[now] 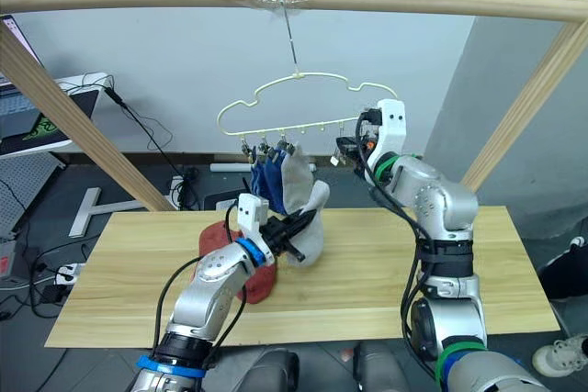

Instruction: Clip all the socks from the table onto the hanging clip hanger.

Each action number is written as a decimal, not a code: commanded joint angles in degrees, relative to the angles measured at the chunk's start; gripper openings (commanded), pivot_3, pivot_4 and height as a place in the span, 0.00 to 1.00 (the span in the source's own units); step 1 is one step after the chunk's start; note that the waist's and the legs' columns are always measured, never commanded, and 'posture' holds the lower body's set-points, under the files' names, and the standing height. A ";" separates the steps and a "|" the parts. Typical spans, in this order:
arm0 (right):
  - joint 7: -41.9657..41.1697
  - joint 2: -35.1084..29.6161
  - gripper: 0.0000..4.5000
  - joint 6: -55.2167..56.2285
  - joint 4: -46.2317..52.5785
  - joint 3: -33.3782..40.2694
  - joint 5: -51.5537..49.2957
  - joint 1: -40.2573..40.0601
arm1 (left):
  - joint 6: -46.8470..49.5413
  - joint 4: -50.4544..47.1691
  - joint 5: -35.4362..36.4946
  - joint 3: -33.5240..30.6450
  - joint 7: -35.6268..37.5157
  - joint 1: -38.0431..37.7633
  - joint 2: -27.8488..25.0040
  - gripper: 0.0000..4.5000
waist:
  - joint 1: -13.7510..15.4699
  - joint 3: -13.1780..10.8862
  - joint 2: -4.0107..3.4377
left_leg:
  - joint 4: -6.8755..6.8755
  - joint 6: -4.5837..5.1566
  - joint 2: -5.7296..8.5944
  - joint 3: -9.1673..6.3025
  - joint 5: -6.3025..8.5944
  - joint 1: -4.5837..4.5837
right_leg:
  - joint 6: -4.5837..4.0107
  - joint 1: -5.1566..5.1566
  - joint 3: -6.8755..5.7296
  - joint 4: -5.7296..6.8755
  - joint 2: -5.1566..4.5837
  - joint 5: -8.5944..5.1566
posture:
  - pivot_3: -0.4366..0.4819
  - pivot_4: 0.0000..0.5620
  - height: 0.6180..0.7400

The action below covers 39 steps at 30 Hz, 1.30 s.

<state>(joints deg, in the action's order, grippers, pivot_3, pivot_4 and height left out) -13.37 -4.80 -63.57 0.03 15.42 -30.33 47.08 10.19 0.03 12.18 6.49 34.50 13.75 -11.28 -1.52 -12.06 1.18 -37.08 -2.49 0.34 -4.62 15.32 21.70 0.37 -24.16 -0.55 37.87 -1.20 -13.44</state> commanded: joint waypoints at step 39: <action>3.02 -6.08 1.00 -7.26 13.47 5.00 -14.27 -0.97 | -4.42 3.08 -3.21 2.09 -1.36 8.76 1.05 0.00 | -0.22 -0.03 -0.04 | 0.03 0.08 0.07 0.05 0.00 0.13 | 0.03 -0.05 -0.05 -0.15 0.13 -0.01 | 0.45 0.35 1.00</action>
<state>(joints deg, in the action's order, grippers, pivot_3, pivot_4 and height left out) -7.80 -9.37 -73.66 8.83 22.41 -44.01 47.13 6.12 3.48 9.40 8.24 33.10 22.04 -10.09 -1.74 -12.09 1.14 -37.04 -2.39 0.40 -4.56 15.34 21.83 0.40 -24.21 -0.59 37.71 -1.06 -13.45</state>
